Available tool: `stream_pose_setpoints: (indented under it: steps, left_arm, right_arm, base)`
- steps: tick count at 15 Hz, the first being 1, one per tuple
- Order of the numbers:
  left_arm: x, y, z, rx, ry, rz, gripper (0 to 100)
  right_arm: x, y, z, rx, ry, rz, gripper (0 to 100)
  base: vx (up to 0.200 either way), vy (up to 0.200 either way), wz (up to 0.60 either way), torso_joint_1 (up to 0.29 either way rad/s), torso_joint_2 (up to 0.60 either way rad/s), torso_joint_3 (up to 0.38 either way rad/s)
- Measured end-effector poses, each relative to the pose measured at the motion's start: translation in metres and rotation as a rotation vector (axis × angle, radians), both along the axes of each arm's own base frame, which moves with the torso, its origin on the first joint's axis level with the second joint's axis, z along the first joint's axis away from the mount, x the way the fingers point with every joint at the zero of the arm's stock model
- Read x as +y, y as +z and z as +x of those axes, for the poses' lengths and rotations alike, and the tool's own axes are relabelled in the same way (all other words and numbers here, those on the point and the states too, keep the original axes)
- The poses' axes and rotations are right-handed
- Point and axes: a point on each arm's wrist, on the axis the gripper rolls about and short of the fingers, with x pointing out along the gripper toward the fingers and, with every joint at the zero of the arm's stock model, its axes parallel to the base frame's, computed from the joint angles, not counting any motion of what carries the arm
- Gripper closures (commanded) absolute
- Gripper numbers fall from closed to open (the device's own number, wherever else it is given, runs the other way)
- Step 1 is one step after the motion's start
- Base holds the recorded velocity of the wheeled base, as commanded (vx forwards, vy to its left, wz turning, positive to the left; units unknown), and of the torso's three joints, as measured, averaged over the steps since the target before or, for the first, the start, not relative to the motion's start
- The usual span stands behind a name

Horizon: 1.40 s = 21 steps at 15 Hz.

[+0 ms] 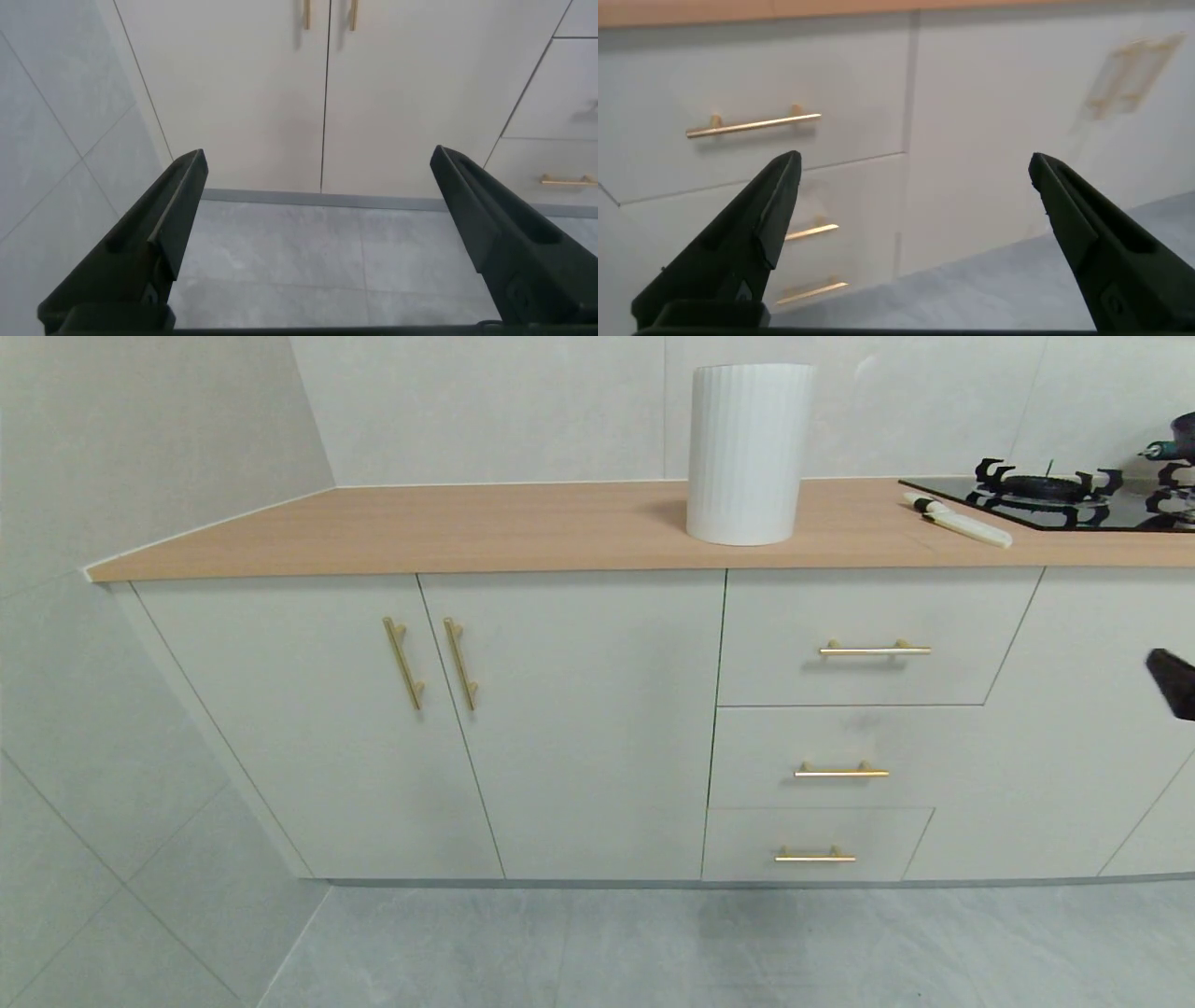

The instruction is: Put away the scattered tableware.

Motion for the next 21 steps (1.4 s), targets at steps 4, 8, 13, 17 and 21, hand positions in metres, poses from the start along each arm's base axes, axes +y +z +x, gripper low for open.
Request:
stream_pose_setpoints:
  steps: [4, 8, 13, 17, 21]
  left_arm:
    - [0.0, 0.0, 0.0, 0.0, 0.0, 0.0, 0]
    - [0.0, 0.0, 0.0, 0.0, 0.0, 0.0, 0]
    - [0.0, 0.0, 0.0, 0.0, 0.0, 0.0, 0]
    - [0.0, 0.0, 0.0, 0.0, 0.0, 0.0, 0]
    - [0.0, 0.0, 0.0, 0.001, 0.0, 0.0, 0]
  right_arm:
    - [-0.014, -0.011, -0.104, 0.043, -0.047, -0.058, 0]
    - [-0.022, -0.029, -0.178, -0.037, -0.156, -0.088, 0]
    - [-0.02, -0.076, -0.205, -0.088, -0.163, -0.034, 0]
    - [-0.013, -0.115, -0.185, -0.084, 0.15, -0.024, 0]
    - [-0.009, -0.152, -0.171, 0.037, 0.357, 0.0, 0]
  base:
    - [0.0, 0.0, 0.0, 0.0, 0.0, 0.0]
    - [0.0, 0.0, 0.0, 0.0, 0.0, 0.0]
    - [0.0, 0.0, 0.0, 0.0, 0.0, 0.0]
    - [0.0, 0.0, 0.0, 0.0, 0.0, 0.0]
    - [0.0, 0.0, 0.0, 0.0, 0.0, 0.0]
